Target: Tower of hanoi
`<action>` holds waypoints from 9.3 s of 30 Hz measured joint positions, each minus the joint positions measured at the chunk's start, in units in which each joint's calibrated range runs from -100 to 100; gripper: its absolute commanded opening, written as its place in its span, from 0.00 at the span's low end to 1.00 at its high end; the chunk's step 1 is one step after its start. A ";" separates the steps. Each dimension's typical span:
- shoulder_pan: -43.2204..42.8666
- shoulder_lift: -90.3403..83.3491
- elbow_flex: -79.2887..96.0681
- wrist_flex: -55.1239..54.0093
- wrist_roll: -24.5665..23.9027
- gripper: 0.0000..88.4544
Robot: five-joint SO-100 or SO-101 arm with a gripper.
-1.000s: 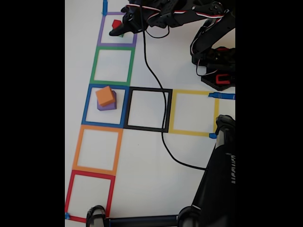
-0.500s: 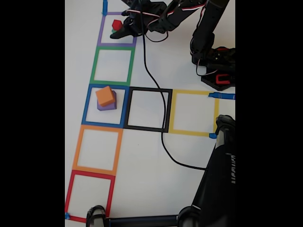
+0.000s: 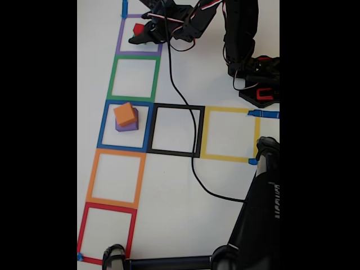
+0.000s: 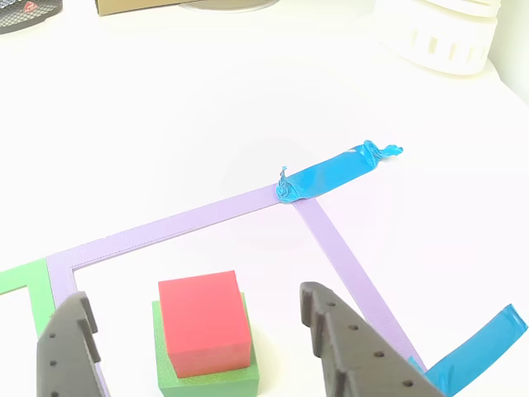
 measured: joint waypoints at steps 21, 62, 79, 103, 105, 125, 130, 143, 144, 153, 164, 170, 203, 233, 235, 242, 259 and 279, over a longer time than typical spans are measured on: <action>-3.16 4.14 -0.09 -4.27 0.00 0.12; -13.93 -47.19 -10.27 71.66 -0.18 0.02; -28.32 -43.06 -74.72 131.88 0.00 0.02; -31.60 -45.76 11.42 44.10 -0.36 0.02; -32.07 -41.37 13.63 36.11 -0.36 0.02; -30.66 1.44 9.65 -4.43 -0.36 0.02; -30.66 8.10 6.64 -9.11 -0.36 0.03; -30.90 10.72 6.20 -12.49 -0.36 0.23; -30.90 10.72 6.20 -12.49 -0.36 0.24; -30.90 5.99 8.59 -12.49 -0.36 0.23; -25.51 -32.17 12.22 23.22 0.00 0.01; -19.43 -51.25 3.54 58.20 -0.18 0.01; 2.69 -55.30 -40.11 115.11 0.00 0.21; 5.15 -12.41 6.46 6.85 0.00 0.38; 5.03 -8.70 6.46 2.98 0.00 0.39; 3.98 3.63 5.58 -8.38 0.00 0.38; 0.82 19.50 -5.14 -15.40 0.00 0.29; -1.64 19.50 -5.14 -15.40 -0.36 0.07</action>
